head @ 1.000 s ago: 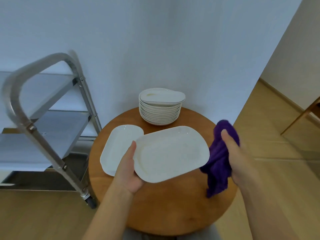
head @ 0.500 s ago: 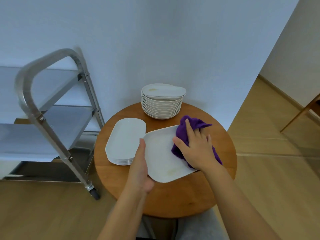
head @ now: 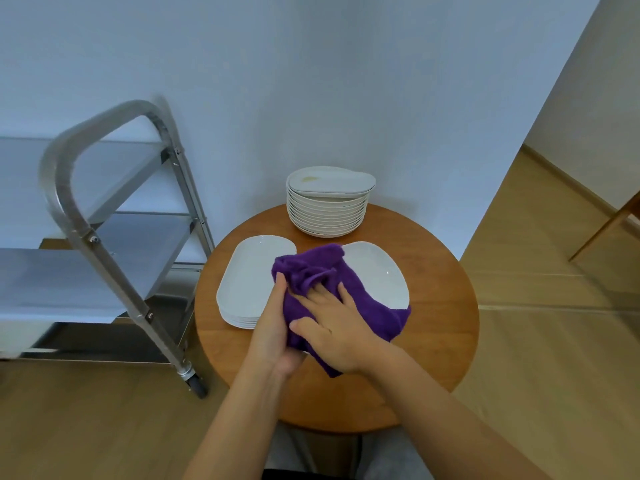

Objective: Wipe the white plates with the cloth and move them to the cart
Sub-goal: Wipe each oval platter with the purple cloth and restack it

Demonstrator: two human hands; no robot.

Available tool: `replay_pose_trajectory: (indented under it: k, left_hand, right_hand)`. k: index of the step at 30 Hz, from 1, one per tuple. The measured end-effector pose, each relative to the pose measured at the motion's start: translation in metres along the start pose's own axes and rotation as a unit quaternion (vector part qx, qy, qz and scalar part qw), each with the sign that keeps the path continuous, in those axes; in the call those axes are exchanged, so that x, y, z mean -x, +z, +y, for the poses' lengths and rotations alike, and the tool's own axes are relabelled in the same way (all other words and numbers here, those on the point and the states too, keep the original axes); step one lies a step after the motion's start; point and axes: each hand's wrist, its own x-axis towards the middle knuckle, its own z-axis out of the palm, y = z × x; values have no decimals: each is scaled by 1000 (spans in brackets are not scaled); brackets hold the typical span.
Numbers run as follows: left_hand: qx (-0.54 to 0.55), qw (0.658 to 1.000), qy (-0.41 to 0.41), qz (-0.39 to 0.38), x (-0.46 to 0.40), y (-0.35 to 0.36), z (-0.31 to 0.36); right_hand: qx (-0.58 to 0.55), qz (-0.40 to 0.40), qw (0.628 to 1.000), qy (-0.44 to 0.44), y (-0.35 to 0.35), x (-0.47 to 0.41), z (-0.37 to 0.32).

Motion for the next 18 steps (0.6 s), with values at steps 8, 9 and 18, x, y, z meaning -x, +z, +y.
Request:
replay_pose_trajectory:
  k: [8, 9, 18]
  left_hand:
    - [-34, 997, -55, 31, 2, -5, 2]
    - [-45, 996, -65, 36, 1, -5, 1]
    - [-28, 998, -28, 43, 2, -11, 37]
  right_hand:
    - [117, -53, 986, -105, -12, 24, 13]
    - [138, -58, 982, -117, -13, 27, 16]
    - [326, 105, 930, -135, -26, 64, 68]
